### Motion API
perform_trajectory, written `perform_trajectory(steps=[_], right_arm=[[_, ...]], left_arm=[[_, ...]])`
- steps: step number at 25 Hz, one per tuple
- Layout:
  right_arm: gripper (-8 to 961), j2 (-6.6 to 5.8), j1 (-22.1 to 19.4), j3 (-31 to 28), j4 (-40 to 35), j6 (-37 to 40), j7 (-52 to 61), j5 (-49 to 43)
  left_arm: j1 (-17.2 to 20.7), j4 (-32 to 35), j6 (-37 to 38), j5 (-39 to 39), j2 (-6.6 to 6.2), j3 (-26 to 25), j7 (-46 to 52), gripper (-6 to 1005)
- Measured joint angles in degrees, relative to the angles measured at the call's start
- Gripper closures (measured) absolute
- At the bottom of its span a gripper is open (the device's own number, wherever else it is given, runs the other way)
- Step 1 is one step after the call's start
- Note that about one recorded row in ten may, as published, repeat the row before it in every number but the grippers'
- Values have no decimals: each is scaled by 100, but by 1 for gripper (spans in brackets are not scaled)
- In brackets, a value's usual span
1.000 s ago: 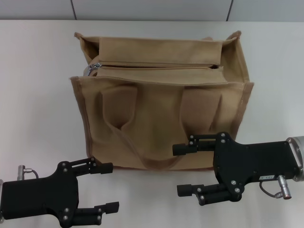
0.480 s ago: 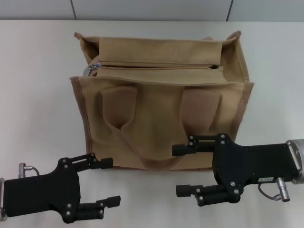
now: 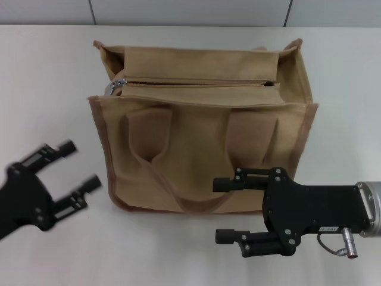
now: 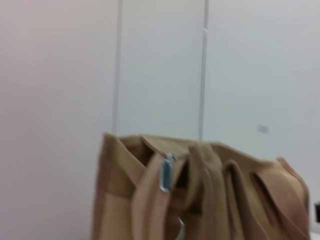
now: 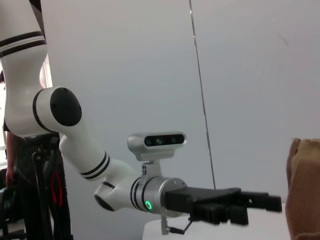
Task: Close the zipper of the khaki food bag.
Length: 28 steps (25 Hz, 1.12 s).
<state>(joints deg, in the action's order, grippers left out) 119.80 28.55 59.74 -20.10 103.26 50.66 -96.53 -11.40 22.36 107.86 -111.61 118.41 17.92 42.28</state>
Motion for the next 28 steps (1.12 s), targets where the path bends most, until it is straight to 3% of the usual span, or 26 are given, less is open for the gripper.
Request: perform_trajectory(steps=[4, 7, 11, 17, 28], right_arm=[[219, 0, 1, -7, 111, 0, -104, 4], [219, 2, 17, -6, 253, 0, -300, 40], [219, 8, 13, -6, 377, 0, -441, 118], [219, 9, -11, -2, 449, 3, -490, 149], [220, 9, -3, -7, 484, 12, -496, 226]], left_arm=[[36, -211, -18, 221, 11, -665, -16, 236], [-104, -464, -499, 328, 20, -1245, -24, 238], [-307, -558, -875, 302, 27, -1232, -24, 240], [-791, -837, -1533, 230, 35, -628, -228, 243], [-960, -1253, -1154, 700, 42, -886, -522, 250]])
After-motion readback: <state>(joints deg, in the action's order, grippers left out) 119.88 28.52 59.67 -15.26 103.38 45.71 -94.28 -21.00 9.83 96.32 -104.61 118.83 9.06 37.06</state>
